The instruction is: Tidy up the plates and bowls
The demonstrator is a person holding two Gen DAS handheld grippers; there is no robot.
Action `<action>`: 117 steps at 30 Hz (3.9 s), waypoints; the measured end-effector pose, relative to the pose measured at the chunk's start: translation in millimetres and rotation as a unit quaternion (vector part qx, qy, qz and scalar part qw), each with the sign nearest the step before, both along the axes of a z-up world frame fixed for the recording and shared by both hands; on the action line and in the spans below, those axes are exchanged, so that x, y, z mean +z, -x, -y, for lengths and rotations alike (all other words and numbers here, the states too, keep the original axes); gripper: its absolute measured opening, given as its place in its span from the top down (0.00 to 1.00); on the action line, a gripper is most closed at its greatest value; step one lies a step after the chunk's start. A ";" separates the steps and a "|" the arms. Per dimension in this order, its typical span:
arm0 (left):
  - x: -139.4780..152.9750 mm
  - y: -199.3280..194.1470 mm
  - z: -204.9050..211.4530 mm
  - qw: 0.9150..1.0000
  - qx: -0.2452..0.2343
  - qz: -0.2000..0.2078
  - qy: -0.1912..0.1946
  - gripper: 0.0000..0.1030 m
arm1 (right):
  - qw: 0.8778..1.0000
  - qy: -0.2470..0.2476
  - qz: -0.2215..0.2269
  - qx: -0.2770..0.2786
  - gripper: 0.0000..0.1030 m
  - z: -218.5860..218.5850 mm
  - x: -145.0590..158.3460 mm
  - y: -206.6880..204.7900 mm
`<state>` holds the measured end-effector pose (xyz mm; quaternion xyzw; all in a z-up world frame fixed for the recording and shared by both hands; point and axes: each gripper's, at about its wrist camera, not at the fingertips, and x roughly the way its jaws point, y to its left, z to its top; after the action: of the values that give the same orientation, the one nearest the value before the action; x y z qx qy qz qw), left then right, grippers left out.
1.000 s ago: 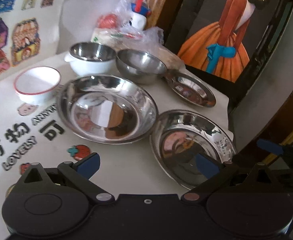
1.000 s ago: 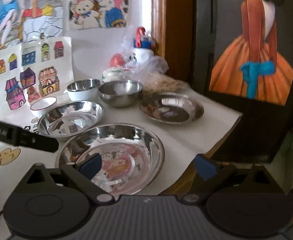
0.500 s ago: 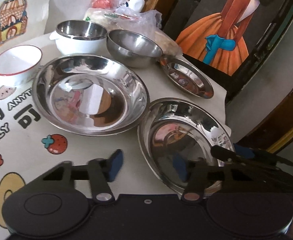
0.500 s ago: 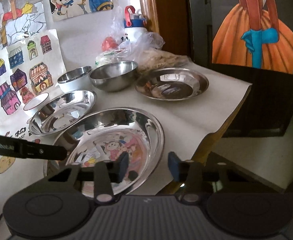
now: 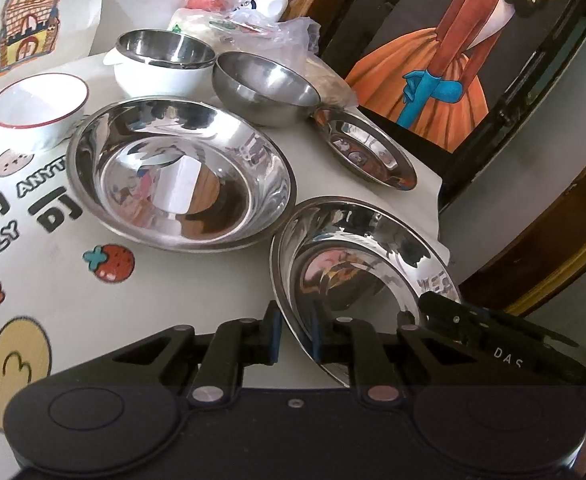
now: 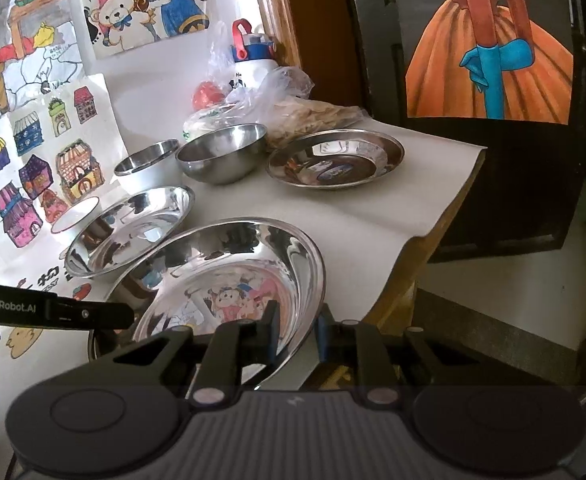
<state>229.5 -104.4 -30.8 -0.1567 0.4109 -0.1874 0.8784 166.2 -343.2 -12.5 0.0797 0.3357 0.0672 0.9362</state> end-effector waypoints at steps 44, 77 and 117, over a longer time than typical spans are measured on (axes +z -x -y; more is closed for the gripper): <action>30.7 -44.0 -94.3 0.987 0.125 0.046 -0.087 0.86 | 0.993 0.055 0.016 0.102 0.81 -114.3 22.6 -109.6; 27.8 -54.9 -84.6 0.985 0.091 0.017 -0.143 0.74 | 0.967 0.220 0.056 0.115 0.53 -146.8 5.4 -96.0; 88.0 -34.5 62.1 0.985 0.016 0.137 -0.101 0.01 | 0.982 0.115 0.137 -0.069 0.00 58.3 82.8 3.0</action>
<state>264.0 -166.6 57.2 -0.0463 0.3010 -0.1501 0.9406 163.2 -401.5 70.4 -0.0153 0.2039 -0.0265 0.9785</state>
